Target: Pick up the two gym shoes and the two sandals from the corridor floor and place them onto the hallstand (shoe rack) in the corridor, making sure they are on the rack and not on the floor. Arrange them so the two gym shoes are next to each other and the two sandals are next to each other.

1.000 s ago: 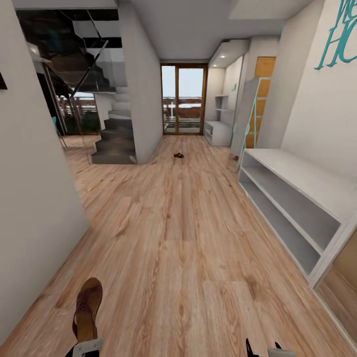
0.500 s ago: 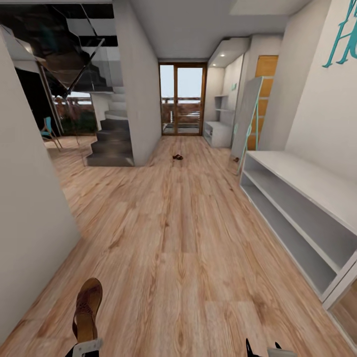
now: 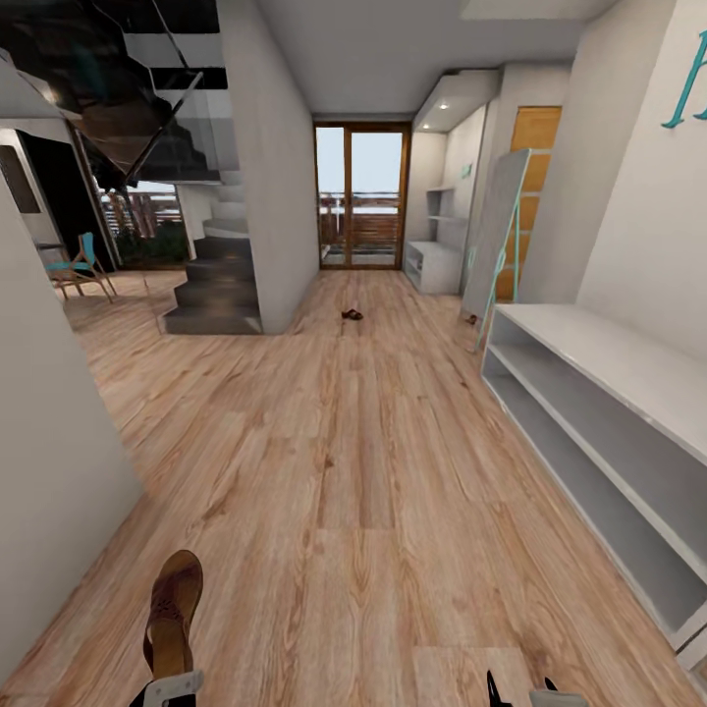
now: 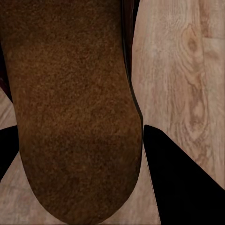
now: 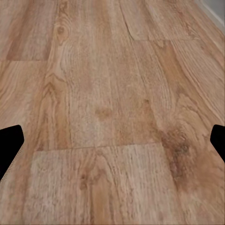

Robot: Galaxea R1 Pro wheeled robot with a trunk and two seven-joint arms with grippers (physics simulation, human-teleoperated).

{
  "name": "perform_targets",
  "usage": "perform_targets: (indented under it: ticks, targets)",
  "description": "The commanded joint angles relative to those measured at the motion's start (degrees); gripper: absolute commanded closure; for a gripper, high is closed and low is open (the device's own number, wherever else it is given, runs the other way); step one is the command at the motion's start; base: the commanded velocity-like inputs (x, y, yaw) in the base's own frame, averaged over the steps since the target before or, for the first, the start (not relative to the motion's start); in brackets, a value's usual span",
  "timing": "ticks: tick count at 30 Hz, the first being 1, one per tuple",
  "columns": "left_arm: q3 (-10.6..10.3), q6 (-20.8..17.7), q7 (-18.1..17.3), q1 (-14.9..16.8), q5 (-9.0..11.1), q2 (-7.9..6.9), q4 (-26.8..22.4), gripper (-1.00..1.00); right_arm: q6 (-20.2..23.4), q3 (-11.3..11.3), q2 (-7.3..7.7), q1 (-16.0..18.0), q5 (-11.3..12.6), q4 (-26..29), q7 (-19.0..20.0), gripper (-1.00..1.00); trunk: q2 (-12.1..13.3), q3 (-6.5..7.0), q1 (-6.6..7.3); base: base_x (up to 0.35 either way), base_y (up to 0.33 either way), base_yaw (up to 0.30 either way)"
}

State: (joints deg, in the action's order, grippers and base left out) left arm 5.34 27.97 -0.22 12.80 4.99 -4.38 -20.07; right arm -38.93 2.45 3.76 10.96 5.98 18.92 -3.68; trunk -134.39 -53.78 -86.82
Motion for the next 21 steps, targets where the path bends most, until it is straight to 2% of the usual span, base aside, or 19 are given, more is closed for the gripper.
perform_targets:
  ticks: [1, 21]
  targets:
    - [-0.2, 0.2, 0.0, 0.0, 0.4, -0.01, 0.0, 1.00, -0.2, 0.3, 0.02, 0.0, 0.5, 0.0, 0.0, -1.00, 0.0, -0.05, -0.02, 0.340, 0.000, 0.000]
    - [-0.2, 0.2, 0.0, 0.0, 0.4, -0.01, 0.1, 1.00, -0.2, 0.3, 0.02, 0.0, 0.5, 0.0, 0.0, -1.00, 0.0, -0.05, -0.02, 0.340, 0.000, 0.000]
